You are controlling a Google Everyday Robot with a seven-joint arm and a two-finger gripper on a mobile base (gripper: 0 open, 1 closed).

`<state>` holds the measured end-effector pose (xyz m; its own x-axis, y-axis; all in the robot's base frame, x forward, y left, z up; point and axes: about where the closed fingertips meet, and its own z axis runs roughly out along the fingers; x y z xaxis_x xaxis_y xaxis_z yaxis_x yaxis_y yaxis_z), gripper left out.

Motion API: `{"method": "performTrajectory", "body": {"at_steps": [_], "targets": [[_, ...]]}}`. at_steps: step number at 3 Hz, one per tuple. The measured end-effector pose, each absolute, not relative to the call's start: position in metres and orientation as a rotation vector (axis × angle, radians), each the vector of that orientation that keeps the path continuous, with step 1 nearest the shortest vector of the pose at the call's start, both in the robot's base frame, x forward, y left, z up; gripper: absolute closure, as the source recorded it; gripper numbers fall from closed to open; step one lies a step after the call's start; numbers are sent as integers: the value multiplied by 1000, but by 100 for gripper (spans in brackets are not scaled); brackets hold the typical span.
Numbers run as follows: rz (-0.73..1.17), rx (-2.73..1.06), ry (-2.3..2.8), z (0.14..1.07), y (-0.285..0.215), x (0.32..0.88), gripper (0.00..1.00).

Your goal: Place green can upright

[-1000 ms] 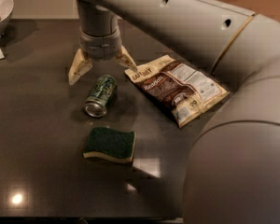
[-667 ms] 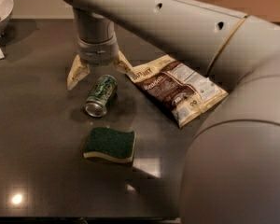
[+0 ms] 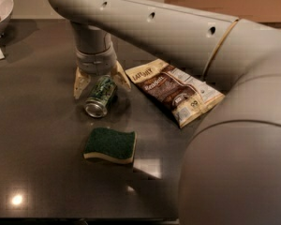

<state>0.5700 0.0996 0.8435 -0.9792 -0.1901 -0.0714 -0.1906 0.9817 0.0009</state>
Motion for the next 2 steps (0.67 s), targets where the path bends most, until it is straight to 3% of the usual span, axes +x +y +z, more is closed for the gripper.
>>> {"method": "performTrajectory", "body": {"at_steps": [2], "targets": [[33, -264, 3031, 843, 94, 573, 64]]}}
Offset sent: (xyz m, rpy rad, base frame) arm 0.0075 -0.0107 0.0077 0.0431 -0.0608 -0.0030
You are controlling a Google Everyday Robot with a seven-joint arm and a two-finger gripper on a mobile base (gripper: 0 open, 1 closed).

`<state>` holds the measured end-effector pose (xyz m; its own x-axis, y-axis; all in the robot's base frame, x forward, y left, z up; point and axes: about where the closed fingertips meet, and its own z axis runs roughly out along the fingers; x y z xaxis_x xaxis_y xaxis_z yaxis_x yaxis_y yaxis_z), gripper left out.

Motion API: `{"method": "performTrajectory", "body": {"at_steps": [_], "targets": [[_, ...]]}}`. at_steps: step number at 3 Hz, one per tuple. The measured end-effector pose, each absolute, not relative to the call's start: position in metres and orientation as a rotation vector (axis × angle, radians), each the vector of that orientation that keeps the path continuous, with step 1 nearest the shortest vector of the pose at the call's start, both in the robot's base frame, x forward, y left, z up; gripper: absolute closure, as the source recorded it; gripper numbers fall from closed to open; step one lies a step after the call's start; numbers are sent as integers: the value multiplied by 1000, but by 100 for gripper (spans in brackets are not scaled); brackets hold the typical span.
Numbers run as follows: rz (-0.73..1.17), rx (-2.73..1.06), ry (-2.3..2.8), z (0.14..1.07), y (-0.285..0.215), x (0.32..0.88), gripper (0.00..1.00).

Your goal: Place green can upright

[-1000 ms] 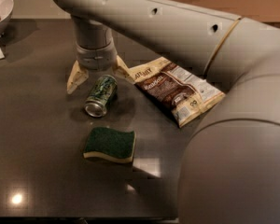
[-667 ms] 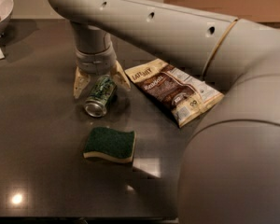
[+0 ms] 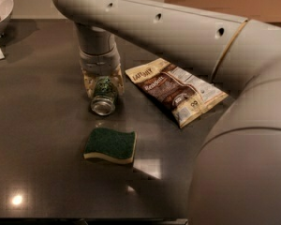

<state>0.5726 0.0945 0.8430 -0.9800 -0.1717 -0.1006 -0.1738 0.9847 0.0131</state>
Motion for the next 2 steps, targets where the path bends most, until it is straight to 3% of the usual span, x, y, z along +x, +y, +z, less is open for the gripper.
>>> {"method": "performTrajectory", "body": {"at_steps": [1, 2], "targets": [[76, -359, 2934, 858, 93, 587, 87], [90, -557, 2779, 876, 95, 605, 100]]}}
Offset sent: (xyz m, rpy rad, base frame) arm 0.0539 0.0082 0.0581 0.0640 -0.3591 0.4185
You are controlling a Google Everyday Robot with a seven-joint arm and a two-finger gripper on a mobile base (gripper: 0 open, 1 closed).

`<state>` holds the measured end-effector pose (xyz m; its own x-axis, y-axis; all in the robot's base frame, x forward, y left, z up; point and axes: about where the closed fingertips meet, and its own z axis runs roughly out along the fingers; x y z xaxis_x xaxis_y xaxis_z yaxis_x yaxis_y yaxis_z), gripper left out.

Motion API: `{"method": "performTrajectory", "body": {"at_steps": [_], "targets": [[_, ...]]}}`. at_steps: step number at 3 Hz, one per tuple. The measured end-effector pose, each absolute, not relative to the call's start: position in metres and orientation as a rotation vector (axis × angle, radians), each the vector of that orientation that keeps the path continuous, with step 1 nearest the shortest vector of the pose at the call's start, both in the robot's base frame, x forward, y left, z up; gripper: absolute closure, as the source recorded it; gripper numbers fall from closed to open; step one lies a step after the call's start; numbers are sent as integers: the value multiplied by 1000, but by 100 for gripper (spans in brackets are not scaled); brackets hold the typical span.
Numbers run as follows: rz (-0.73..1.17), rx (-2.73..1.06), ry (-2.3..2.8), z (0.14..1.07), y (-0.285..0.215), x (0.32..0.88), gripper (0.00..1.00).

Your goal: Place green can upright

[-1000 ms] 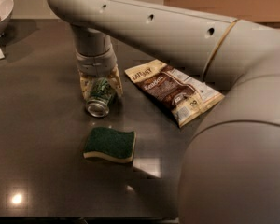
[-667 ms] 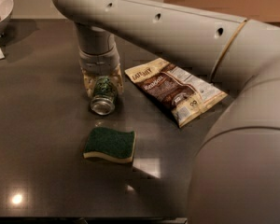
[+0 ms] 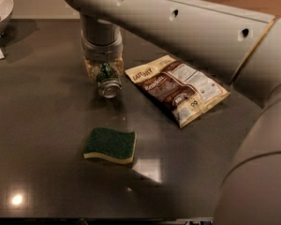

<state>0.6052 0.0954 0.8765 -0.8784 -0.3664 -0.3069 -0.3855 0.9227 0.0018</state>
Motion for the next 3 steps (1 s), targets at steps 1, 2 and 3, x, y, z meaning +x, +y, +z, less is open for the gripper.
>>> {"method": "performTrajectory", "body": {"at_steps": [1, 2, 3], "targets": [[91, -713, 2623, 891, 100, 617, 100], [62, -802, 2458, 904, 106, 624, 100], [76, -817, 2325, 908, 106, 627, 100]]}}
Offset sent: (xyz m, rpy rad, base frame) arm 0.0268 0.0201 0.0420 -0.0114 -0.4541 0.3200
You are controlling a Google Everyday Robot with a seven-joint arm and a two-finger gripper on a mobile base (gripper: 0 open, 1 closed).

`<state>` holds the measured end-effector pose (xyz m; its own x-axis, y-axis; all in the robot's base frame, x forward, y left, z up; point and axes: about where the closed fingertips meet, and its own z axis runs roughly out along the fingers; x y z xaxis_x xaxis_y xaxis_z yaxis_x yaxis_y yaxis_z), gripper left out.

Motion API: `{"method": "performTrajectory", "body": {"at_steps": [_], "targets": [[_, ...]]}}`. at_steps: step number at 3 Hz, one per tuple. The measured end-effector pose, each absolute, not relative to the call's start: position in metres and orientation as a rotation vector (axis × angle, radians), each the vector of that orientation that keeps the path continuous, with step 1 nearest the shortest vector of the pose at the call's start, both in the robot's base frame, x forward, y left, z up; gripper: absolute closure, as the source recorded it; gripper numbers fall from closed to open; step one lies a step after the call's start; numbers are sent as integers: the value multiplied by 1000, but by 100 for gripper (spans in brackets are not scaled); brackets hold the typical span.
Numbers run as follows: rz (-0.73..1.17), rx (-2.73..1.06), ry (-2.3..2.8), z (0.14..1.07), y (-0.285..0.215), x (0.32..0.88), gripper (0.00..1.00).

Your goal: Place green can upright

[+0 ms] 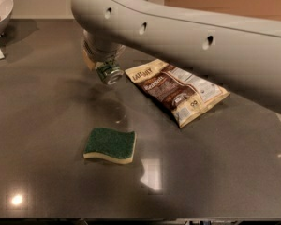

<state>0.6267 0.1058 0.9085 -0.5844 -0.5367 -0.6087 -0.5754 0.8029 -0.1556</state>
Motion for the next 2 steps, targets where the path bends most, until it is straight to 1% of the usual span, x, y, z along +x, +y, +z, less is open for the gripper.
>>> {"method": "performTrajectory", "body": {"at_steps": [2], "targets": [[190, -817, 2119, 901, 92, 618, 100]]}}
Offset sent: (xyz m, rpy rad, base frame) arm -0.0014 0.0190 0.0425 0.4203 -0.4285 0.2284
